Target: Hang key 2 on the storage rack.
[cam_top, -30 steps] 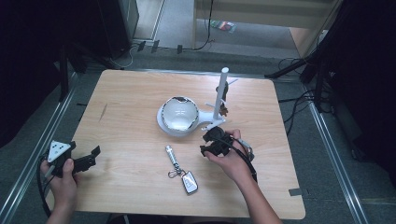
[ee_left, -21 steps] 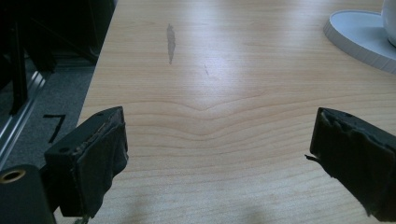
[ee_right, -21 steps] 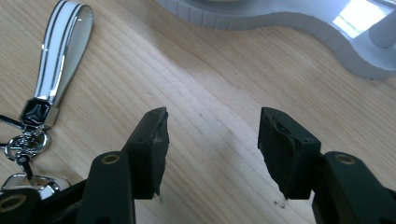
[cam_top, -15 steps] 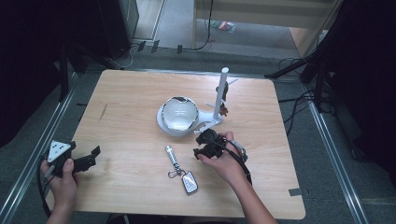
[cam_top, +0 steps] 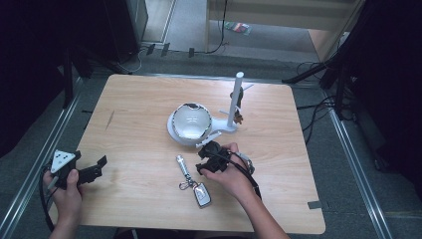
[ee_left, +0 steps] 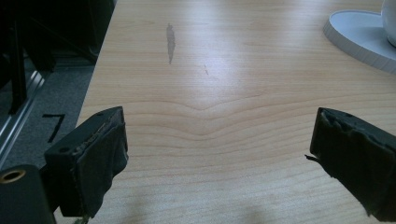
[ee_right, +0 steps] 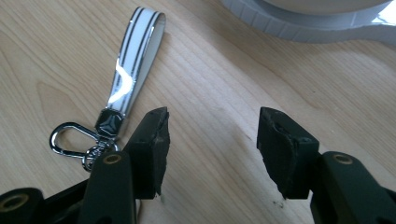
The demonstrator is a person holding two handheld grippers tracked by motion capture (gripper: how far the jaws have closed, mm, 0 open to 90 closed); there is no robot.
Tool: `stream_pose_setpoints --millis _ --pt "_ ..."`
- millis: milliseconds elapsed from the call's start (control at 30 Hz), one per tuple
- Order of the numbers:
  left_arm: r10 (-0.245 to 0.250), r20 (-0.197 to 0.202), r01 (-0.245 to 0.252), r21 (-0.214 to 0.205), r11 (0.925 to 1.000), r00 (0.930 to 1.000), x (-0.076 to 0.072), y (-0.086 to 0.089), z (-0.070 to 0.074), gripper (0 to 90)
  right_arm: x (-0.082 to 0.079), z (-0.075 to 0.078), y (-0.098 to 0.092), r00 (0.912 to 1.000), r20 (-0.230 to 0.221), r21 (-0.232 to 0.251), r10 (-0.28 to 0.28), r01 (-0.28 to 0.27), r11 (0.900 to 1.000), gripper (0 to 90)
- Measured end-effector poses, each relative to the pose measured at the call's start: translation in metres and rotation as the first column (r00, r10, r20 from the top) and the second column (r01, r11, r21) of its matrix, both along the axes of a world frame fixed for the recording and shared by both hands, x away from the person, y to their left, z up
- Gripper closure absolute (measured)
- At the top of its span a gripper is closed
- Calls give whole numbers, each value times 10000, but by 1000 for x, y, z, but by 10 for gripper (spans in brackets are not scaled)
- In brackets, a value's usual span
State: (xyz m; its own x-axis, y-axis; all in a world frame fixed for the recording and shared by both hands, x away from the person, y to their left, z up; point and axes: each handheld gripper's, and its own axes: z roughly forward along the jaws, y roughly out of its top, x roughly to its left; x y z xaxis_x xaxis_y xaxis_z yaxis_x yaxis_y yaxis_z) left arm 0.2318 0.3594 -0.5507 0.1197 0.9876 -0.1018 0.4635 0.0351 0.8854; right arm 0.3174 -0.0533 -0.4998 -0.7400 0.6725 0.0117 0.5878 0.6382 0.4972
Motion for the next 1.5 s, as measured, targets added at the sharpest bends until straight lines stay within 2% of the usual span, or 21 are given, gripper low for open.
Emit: stream_pose_setpoints --millis 367,633,867,1067,1267,1467,1500 --pt "12 -10 -12 23 10000 10000 0 0 0 44 -5 -2 12 9994 -281 177 223 -218 9996 447" --pt "13 -11 -13 7 10000 10000 0 0 0 44 -8 -5 22 9964 -735 333 413 -389 9987 484" --pt "13 -16 -13 12 10000 10000 0 0 0 44 -8 -6 30 9916 -1173 732 541 -457 9963 513" --pt "10 -22 -10 22 10000 10000 0 0 0 44 -7 -10 36 9875 -1498 715 492 -388 9967 553" --pt "2 -48 -2 11 10000 10000 0 0 0 44 -4 -14 40 9852 -1666 811 399 -267 9964 606" --pt "0 -48 0 3 10000 10000 0 0 0 44 -2 -18 45 9879 -1507 656 372 -276 9975 643" --pt "-2 -50 2 7 10000 10000 0 0 0 44 -2 -18 45 9875 -1545 646 310 -212 9977 680"
